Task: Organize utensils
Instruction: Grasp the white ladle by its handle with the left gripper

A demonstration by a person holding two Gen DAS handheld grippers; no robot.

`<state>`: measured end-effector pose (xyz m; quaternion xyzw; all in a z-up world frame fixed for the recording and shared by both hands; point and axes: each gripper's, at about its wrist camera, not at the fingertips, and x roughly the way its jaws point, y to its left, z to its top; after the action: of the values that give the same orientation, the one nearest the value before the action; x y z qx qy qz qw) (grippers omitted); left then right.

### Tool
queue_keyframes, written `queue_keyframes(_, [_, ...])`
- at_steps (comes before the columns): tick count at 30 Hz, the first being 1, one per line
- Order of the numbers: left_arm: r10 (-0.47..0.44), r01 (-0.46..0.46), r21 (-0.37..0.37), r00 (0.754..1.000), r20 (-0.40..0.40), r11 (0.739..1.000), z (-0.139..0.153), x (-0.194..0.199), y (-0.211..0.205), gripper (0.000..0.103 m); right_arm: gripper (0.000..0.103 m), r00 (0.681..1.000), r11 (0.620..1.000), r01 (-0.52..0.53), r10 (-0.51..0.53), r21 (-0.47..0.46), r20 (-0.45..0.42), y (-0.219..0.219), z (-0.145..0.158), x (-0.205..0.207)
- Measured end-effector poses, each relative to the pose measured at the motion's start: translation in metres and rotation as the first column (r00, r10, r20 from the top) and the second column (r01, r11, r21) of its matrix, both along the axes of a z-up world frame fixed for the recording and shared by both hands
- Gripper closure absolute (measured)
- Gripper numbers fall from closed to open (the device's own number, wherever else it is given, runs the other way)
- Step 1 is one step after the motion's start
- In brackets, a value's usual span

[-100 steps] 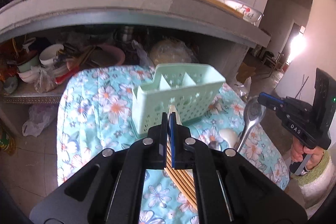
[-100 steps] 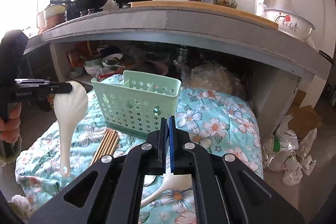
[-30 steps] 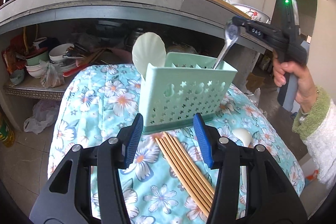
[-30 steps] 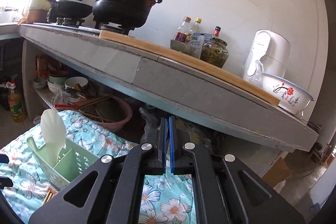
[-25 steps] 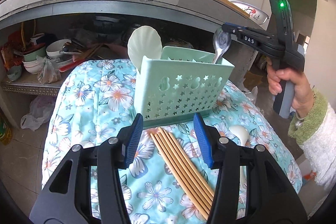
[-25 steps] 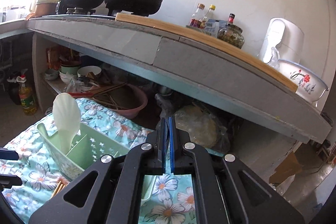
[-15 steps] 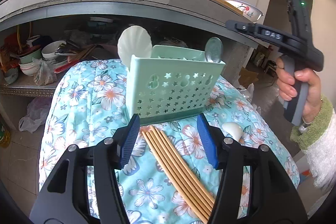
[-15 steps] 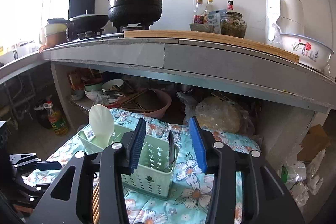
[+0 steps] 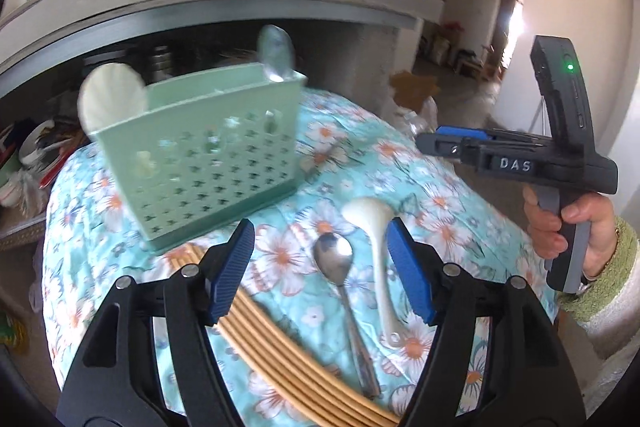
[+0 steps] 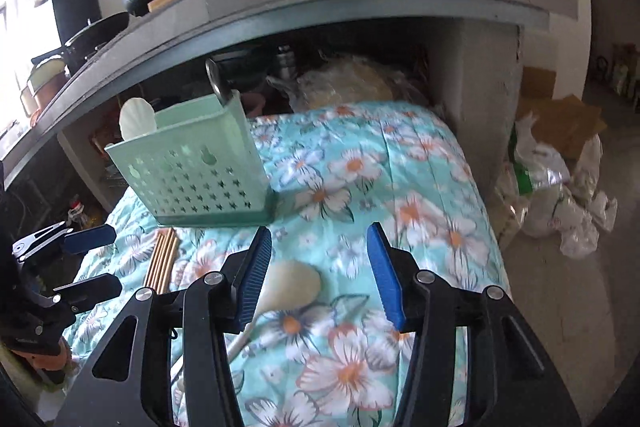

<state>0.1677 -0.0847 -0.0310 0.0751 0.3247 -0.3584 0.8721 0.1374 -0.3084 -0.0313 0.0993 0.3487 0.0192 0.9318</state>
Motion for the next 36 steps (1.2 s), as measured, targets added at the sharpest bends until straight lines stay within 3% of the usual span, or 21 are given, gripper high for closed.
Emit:
queue_keyframes(5, [-0.091, 0.086, 0.158, 0.995, 0.026, 0.984, -0.017, 0.001, -0.053, 0.037, 0.054, 0.997, 0.995, 0.065, -0.062, 0.079, -0.049, -0.018, -0.029, -0.01])
queue_keyframes(9, [-0.135, 0.117, 0.286, 0.99, 0.045, 0.951, -0.035, 0.007, -0.091, 0.037, 0.053, 0.994, 0.99, 0.098, -0.093, 0.097, -0.056, -0.031, -0.036, -0.012])
queue_keyframes(19, [-0.206, 0.134, 0.501, 0.974, 0.091, 0.855, -0.076, 0.022, -0.151, 0.037, 0.052, 0.987, 0.977, 0.15, -0.141, 0.15, -0.073, -0.059, -0.049, -0.015])
queue_keyframes(21, [-0.204, 0.131, 0.516, 0.975, 0.088, 0.846, -0.081, 0.024, -0.154, 0.036, 0.052, 0.987, 0.976, 0.151, -0.141, 0.155, -0.073, -0.06, -0.05, -0.016])
queue_keyframes(24, [-0.19, 0.122, 0.508, 0.978, 0.084, 0.852, -0.081, 0.029, -0.155, 0.04, 0.052, 0.987, 0.975, 0.156, -0.146, 0.159, -0.072, -0.062, -0.051, -0.017])
queue_keyframes(27, [-0.167, 0.12, 0.485, 0.985, 0.054, 0.866, -0.081, 0.039, -0.155, 0.054, 0.052, 0.986, 0.972, 0.16, -0.15, 0.173, -0.071, -0.065, -0.052, -0.017])
queue_keyframes(31, [-0.113, 0.1, 0.425, 0.994, 0.005, 0.9, -0.072, 0.05, -0.143, 0.057, 0.052, 0.986, 0.97, 0.163, -0.154, 0.179, -0.065, -0.067, -0.051, -0.019])
queue_keyframes(36, [-0.041, 0.069, 0.288, 0.994, -0.103, 0.955, -0.055, 0.066, -0.115, 0.07, 0.052, 0.986, 0.97, 0.165, -0.156, 0.18, -0.064, -0.068, -0.05, -0.021])
